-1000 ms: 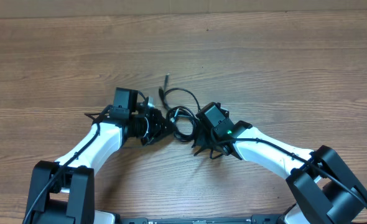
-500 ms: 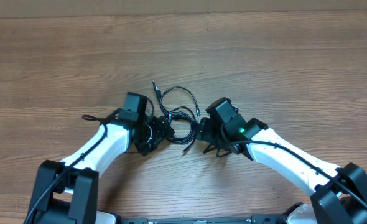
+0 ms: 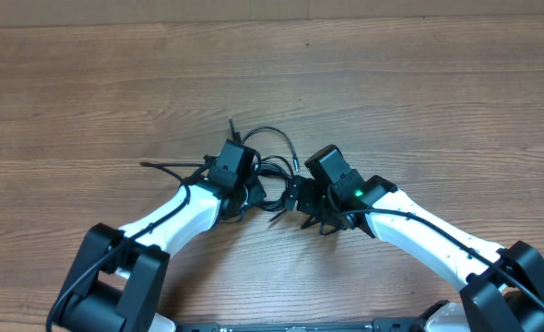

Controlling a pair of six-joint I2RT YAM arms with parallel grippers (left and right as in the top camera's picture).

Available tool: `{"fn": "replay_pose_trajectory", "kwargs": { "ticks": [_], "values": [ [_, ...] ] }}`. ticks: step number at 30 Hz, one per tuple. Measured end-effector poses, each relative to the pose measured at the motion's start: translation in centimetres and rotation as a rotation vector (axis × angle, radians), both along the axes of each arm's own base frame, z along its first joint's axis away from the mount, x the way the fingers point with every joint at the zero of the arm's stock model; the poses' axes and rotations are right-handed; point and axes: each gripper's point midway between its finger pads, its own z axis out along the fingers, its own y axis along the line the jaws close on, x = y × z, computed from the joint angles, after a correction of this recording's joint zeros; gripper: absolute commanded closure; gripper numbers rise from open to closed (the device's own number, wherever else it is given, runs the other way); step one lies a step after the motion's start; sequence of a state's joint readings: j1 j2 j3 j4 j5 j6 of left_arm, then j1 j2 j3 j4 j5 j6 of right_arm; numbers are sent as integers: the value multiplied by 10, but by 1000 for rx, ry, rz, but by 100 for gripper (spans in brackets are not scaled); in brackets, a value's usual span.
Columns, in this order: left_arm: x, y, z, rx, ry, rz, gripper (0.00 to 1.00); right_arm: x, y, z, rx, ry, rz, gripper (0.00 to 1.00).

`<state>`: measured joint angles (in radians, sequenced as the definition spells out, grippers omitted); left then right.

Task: Untangle cables

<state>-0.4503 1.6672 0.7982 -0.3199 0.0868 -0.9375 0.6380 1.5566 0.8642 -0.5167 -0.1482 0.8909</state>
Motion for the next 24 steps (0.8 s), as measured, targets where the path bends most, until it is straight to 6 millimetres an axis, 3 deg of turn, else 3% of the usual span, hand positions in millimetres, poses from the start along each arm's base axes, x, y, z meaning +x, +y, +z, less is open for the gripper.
{"fn": "replay_pose_trajectory", "kwargs": {
  "ticks": [4,5,6,10,15,20,24],
  "values": [
    [8,-1,0,24,-23,-41,96,0,1,0,2,-1,6,18],
    [8,0,0,29,-25,-56,96,0,1,0,2,-2,9,13],
    [7,0,0,30,-24,-76,96,0,1,0,-1,-6,18,1],
    [-1,12,2,41,28,-132,96,0,0,0,-12,-22,50,0],
    [-12,32,21,31,55,-123,96,0,0,0,-15,-27,63,45],
    [-13,26,51,-27,-7,-144,96,-3,5,1,-4,-17,54,49],
    [-14,21,59,-59,-23,-154,96,-11,12,0,-10,-16,77,49]
  ]
}}
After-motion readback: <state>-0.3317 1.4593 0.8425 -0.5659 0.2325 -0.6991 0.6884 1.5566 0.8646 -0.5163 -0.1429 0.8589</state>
